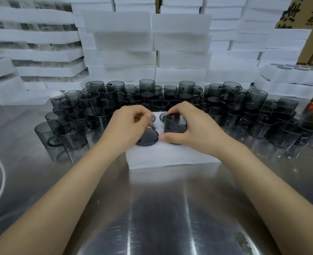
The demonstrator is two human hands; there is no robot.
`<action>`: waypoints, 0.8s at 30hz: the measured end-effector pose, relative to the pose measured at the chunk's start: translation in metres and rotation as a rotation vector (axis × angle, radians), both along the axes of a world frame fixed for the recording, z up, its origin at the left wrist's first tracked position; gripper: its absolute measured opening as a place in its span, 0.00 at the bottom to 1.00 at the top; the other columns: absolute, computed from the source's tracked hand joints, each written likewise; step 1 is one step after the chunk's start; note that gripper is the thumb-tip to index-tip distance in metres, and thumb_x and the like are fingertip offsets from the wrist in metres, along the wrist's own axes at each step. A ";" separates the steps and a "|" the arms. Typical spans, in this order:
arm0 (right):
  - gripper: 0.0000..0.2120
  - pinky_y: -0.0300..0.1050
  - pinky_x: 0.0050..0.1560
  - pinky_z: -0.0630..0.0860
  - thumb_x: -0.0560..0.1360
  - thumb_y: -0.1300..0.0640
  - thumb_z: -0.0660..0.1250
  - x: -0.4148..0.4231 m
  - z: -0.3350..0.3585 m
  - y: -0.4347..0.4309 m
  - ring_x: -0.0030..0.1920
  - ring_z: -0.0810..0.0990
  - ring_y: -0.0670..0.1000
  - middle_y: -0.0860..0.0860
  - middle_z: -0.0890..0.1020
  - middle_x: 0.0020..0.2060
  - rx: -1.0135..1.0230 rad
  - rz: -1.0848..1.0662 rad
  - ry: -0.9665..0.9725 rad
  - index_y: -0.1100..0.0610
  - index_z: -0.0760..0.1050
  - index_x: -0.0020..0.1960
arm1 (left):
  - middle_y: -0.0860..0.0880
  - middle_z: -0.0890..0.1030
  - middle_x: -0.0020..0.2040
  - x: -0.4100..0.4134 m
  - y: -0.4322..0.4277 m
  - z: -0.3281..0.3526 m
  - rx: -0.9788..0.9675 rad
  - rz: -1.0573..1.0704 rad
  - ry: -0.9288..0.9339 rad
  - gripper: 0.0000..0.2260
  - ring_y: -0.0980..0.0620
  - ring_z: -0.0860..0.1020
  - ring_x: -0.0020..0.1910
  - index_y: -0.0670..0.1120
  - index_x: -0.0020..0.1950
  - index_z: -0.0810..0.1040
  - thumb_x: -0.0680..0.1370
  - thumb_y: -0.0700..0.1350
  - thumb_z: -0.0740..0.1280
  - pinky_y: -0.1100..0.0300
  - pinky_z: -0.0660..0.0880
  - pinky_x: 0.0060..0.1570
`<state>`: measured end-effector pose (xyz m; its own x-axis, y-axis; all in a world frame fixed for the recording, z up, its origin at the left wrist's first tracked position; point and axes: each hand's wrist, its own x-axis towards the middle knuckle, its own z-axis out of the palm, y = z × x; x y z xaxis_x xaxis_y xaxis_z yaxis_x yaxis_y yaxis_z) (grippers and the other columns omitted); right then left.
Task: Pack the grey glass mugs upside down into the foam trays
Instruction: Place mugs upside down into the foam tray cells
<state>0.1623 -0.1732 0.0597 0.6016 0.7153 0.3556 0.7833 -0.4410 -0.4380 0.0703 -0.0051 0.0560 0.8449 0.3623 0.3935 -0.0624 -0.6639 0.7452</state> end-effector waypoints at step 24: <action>0.15 0.51 0.55 0.73 0.79 0.59 0.65 0.030 0.001 -0.003 0.42 0.71 0.42 0.45 0.73 0.44 -0.107 0.102 0.113 0.42 0.80 0.57 | 0.56 0.76 0.49 0.005 -0.009 -0.015 0.283 -0.055 0.081 0.09 0.52 0.74 0.56 0.51 0.57 0.80 0.79 0.45 0.64 0.59 0.69 0.58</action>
